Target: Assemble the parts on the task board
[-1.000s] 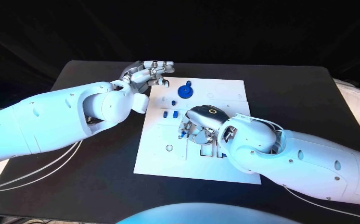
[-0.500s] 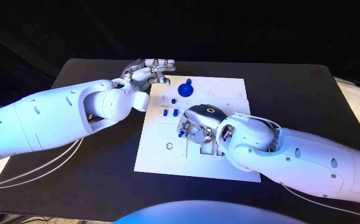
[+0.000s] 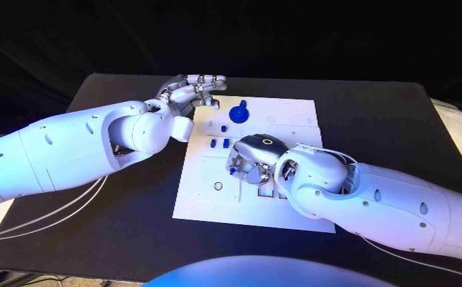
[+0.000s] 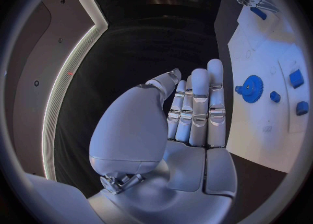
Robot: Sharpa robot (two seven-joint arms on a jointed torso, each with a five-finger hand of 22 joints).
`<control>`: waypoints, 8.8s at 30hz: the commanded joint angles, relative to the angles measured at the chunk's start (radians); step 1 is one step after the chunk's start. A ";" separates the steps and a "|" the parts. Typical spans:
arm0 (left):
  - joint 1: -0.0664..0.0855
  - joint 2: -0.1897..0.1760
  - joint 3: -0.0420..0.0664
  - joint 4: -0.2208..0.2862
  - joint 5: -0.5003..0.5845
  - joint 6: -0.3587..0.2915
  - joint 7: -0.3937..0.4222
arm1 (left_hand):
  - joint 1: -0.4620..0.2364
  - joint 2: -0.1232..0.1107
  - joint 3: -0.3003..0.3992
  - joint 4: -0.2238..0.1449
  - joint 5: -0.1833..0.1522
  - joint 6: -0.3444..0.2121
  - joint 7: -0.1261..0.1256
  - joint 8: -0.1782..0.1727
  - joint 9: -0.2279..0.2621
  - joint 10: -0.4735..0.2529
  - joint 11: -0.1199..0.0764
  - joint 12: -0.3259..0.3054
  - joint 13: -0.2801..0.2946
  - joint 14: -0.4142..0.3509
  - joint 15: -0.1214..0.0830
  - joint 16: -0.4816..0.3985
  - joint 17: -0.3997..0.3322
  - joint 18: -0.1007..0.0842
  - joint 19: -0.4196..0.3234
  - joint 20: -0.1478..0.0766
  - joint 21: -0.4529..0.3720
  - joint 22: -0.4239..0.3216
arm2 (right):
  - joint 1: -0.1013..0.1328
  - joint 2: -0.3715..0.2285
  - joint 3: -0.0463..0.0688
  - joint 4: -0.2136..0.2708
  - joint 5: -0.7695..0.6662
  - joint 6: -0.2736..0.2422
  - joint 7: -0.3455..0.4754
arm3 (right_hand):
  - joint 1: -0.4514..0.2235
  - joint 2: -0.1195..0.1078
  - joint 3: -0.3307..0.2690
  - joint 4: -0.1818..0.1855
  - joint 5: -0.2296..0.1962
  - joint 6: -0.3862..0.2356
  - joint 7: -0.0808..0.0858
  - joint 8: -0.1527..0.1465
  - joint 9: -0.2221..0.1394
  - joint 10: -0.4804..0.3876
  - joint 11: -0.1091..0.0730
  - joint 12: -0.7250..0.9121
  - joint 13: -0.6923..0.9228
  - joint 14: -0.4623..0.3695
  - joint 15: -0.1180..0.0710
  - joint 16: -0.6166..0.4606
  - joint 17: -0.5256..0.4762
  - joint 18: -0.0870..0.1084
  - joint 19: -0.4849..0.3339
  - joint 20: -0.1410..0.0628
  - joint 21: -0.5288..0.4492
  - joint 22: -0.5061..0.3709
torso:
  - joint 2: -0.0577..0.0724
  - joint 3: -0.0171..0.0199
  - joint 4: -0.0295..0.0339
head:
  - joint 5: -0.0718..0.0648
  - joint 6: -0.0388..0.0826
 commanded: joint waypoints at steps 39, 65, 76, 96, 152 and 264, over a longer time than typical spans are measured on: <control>0.000 -0.005 -0.003 0.004 -0.011 0.036 -0.007 | 0.002 0.005 -0.007 -0.007 0.002 -0.010 0.001 0.005 -0.002 -0.014 0.004 0.009 0.000 -0.012 0.000 0.006 -0.003 0.010 -0.007 0.000 -0.007 -0.002 | 0.084 -0.289 0.028 0.135 -0.027 0.006 -0.090 | -0.064 -0.061 -0.163 0.009 0.031 -0.196 0.004 -0.026 -0.046 -0.291 0.021 0.004 -0.050 0.030 -0.016 -0.032 -0.049 0.025 -0.029 -0.011 -0.073 -0.091 | -0.002 0.0022 -0.0119 | -0.025 0.024; -0.003 -0.005 -0.003 0.004 -0.014 0.045 -0.014 | 0.002 0.006 -0.008 -0.008 0.002 -0.010 0.001 0.006 -0.002 -0.014 0.004 0.011 0.000 -0.012 0.001 0.007 -0.003 0.010 -0.007 0.000 -0.008 -0.003 | 0.085 -0.233 0.023 0.068 -0.045 0.064 -0.079 | -0.015 0.007 -0.110 0.020 0.007 -0.081 0.002 0.005 -0.028 -0.110 0.012 0.086 -0.042 0.035 0.005 -0.032 -0.051 0.021 -0.014 0.007 -0.066 -0.075 | -0.001 0.0004 -0.0069 | -0.026 0.018; -0.003 -0.005 -0.003 0.004 -0.015 0.047 -0.017 | 0.002 0.006 -0.008 -0.008 0.002 -0.010 0.001 0.006 -0.002 -0.014 0.004 0.011 0.000 -0.012 0.001 0.007 -0.003 0.010 -0.007 0.000 -0.008 -0.003 | 0.084 -0.228 0.023 0.063 -0.063 0.055 -0.088 | 0.010 0.019 -0.067 -0.008 0.001 -0.026 -0.001 0.023 -0.016 -0.033 -0.002 0.089 -0.035 0.036 -0.007 -0.025 -0.043 0.018 -0.004 -0.004 -0.051 -0.054 | -0.003 0.0005 -0.0077 | -0.027 0.014; -0.004 0.004 -0.003 -0.002 -0.016 0.050 -0.021 | 0.001 0.007 -0.010 -0.008 0.002 -0.010 0.001 0.007 -0.002 -0.015 0.004 0.013 0.000 -0.013 0.001 0.008 -0.004 0.010 -0.007 0.000 -0.009 -0.003 | 0.114 -0.282 0.034 0.206 0.043 -0.116 -0.059 | 0.035 0.021 -0.020 -0.050 0.003 -0.019 0.011 0.018 -0.013 -0.008 -0.001 0.074 -0.030 0.033 -0.010 -0.027 -0.047 0.015 0.002 -0.008 -0.039 -0.037 | -0.003 -0.0001 -0.0081 | -0.022 0.016; -0.005 0.017 -0.003 -0.013 -0.016 0.057 -0.026 | 0.001 0.008 -0.010 -0.008 0.002 -0.011 0.001 0.008 -0.002 -0.015 0.004 0.014 0.000 -0.014 0.001 0.008 -0.005 0.010 -0.007 0.000 -0.009 -0.003 | -0.020 0.031 -0.003 0.072 -0.019 0.079 -0.026 | 0.022 0.020 0.003 -0.066 0.018 -0.026 0.019 0.007 -0.014 -0.011 0.007 0.055 -0.028 0.034 -0.003 -0.020 -0.039 0.016 -0.003 -0.006 -0.040 -0.040 | -0.002 -0.0003 -0.0080 | 0.034 -0.017; -0.008 -0.001 -0.007 0.000 -0.023 0.069 -0.044 | 0.001 0.012 -0.018 -0.012 0.002 -0.015 0.001 0.013 -0.001 -0.023 0.004 0.025 0.000 -0.019 0.002 0.011 -0.009 0.010 -0.009 0.001 -0.013 -0.006 | -0.057 -0.363 0.003 0.270 0.445 -0.281 -0.294 | -0.104 0.114 -0.535 0.229 0.383 -0.090 -0.029 0.118 0.044 0.135 -0.050 1.082 1.104 0.072 -0.046 0.181 0.208 -0.027 0.083 -0.038 0.126 0.206 | -0.017 -0.0052 -0.0547 | -0.033 0.003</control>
